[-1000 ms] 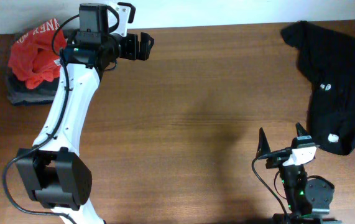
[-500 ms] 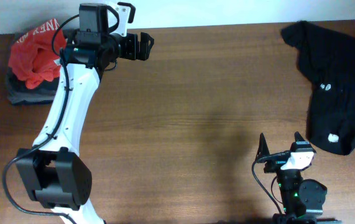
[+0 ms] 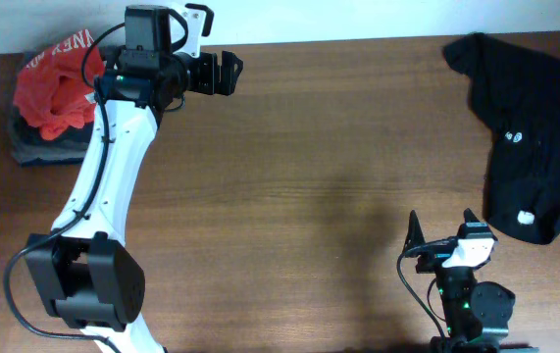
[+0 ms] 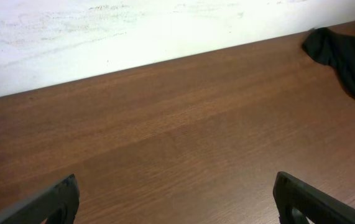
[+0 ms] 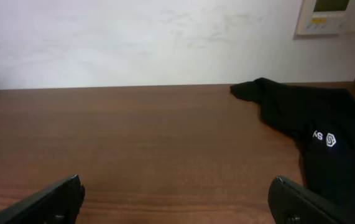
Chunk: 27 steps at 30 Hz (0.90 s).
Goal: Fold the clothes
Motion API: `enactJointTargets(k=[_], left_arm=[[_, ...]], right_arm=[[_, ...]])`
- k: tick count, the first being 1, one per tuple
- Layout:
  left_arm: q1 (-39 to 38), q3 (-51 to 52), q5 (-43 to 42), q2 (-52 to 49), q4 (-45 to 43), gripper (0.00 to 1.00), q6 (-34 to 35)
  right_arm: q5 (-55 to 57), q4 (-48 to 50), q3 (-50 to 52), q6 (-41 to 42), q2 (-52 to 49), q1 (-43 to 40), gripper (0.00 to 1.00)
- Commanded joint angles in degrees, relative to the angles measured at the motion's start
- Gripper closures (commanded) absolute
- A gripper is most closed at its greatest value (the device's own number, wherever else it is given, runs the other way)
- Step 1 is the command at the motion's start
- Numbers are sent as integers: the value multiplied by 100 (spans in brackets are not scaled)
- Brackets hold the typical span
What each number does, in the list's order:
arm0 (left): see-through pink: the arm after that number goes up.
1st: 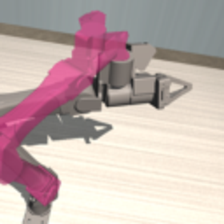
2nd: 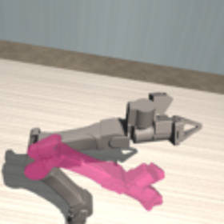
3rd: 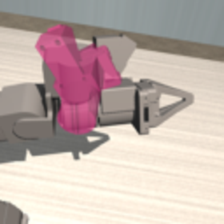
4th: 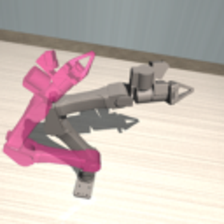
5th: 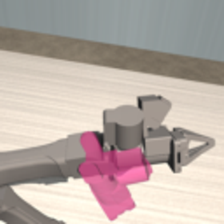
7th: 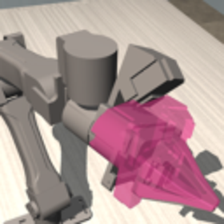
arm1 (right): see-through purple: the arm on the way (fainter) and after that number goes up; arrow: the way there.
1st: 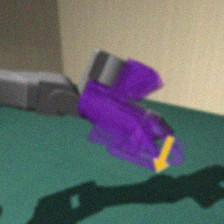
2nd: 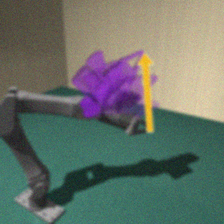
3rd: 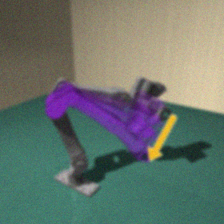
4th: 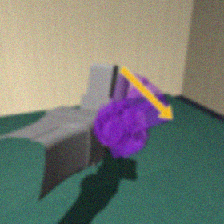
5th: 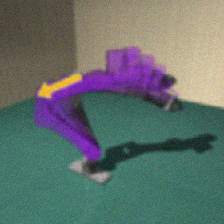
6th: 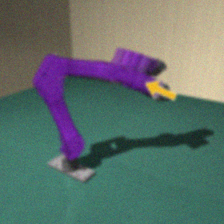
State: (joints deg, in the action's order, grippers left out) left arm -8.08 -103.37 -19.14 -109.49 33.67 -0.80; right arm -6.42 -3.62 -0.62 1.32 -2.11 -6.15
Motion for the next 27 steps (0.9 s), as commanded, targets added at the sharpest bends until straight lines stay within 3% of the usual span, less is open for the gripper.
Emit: enactJointTargets(k=[1,21,27], left_arm=[[-2,22,-59,72,9,1,33],[-2,22,-59,72,7,1,33],[7,22,282,319,876,1,-31]], right_arm=[[92,-44,31,24,-31,57,1],[92,-44,31,24,-31,57,1],[92,-44,31,24,-31,57,1]])
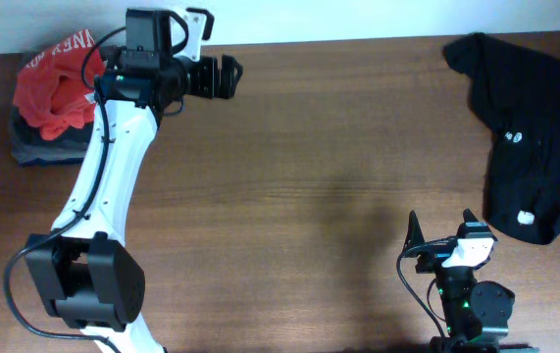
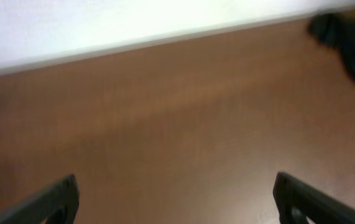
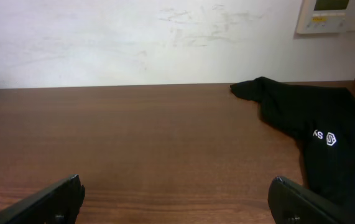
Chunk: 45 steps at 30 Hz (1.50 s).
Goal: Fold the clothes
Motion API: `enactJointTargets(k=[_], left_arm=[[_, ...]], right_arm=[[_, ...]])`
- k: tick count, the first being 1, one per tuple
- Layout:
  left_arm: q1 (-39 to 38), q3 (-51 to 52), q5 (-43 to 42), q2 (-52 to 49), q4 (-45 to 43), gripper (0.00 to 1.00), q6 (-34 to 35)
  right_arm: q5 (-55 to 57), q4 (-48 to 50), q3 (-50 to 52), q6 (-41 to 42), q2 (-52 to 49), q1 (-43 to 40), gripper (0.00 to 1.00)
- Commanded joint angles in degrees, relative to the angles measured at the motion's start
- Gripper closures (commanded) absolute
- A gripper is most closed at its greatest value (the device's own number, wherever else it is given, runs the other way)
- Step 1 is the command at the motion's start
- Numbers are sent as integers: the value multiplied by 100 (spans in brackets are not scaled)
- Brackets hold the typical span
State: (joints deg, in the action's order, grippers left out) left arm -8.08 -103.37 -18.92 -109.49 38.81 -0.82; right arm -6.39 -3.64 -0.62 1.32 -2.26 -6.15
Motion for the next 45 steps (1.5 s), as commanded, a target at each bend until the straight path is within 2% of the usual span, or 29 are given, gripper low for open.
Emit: enactJointTargets(k=[1,5,10,14,17,28,31,35,39,45], left_arm=[[-11,26,470,431,535,1,-28],[-83,109,1128,1067,697,1,-243],[-83,737,1016,2009,645,1,-962],[-76,1792,767,2946,192,1,-1436],[-76,2907,778,3755,-448,1,-1447],[-76,7558,752,6769,-3873,1,-1423],[-46,8491,756,7615,-4367,1,-1423],[199,9226,756,8588,-4437,1,-1139],[511,9661,713,9547,-4052,1,-1036],[713,9805,671,10220,-3556,1,-1040]], right_arm=[[90,-42,31,24,-15,57,1],[90,-42,31,24,-15,57,1],[90,-42,31,24,-15,57,1],[90,-42,31,24,-15,57,1],[90,-42,31,24,-15,57,1],[90,-42,31,24,-15,57,1],[90,-42,31,24,-15,57,1],[90,-42,31,24,-15,57,1],[90,-42,31,24,-15,57,1],[90,-42,31,24,-15,57,1]])
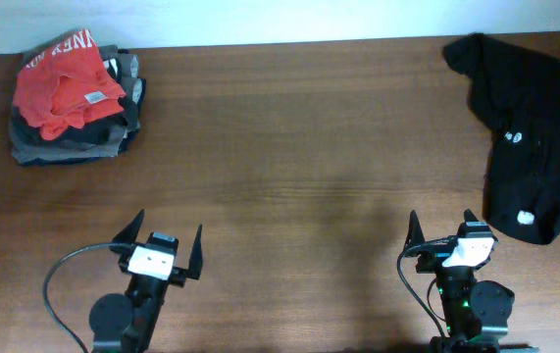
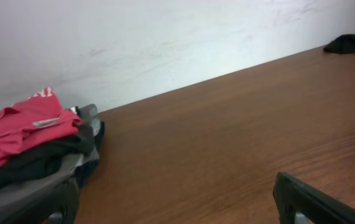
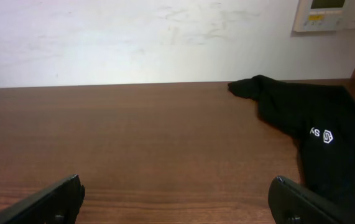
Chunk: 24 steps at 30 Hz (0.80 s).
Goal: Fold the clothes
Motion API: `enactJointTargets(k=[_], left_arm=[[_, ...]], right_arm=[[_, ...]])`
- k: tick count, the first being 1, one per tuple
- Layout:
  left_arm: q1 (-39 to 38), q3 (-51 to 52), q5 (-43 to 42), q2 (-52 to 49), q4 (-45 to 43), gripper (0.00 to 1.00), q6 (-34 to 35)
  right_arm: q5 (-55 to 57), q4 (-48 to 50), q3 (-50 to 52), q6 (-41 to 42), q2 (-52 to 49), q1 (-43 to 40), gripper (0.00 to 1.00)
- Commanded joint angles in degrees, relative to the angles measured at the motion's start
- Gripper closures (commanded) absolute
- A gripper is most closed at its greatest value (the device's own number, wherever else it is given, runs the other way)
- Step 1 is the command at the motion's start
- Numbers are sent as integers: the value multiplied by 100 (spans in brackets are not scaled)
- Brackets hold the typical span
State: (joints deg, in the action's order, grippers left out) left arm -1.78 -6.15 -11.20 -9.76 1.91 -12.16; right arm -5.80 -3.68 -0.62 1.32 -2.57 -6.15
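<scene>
A stack of folded clothes [image 1: 69, 98], red garment on top of grey and dark ones, sits at the table's far left corner; it shows at the left of the left wrist view as the stack [image 2: 28, 143]. A crumpled black garment [image 1: 530, 137] with small white logos lies unfolded at the far right, seen also as black garment [image 3: 323, 140]. My left gripper [image 1: 160, 250] rests open near the front left edge, nothing between its fingers. My right gripper [image 1: 443, 227] rests open near the front right, just short of the black garment.
A white wall [image 3: 133, 37] runs behind the table's far edge, with a wall panel [image 3: 329, 12] at upper right. Bare brown tabletop [image 1: 299, 167] lies between the stack and the black garment.
My left arm was stretched to the far left beside the stack of clothes; now it is drawn back to the front left edge, gripper open. The right arm and both garments are unchanged.
At both earlier moments my left arm reached out by the folded stack at the far left, gripper open and empty, shifting slightly between them. Now it is back at the front edge. The right gripper stayed parked and the black garment stayed crumpled at the right.
</scene>
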Motion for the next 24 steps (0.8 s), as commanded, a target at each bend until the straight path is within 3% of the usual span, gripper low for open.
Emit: enactJointTargets(k=[1,8,24], left_arm=[[101,90,-96,304,201,1,94],[157,529,-96,960,251,1,94],[157,542,-101,946,201,1,94]], right_arm=[[31,-37,31,24,15,57,1],[31,-37,31,24,15,57,1],[31,-37,31,24,15,57,1]])
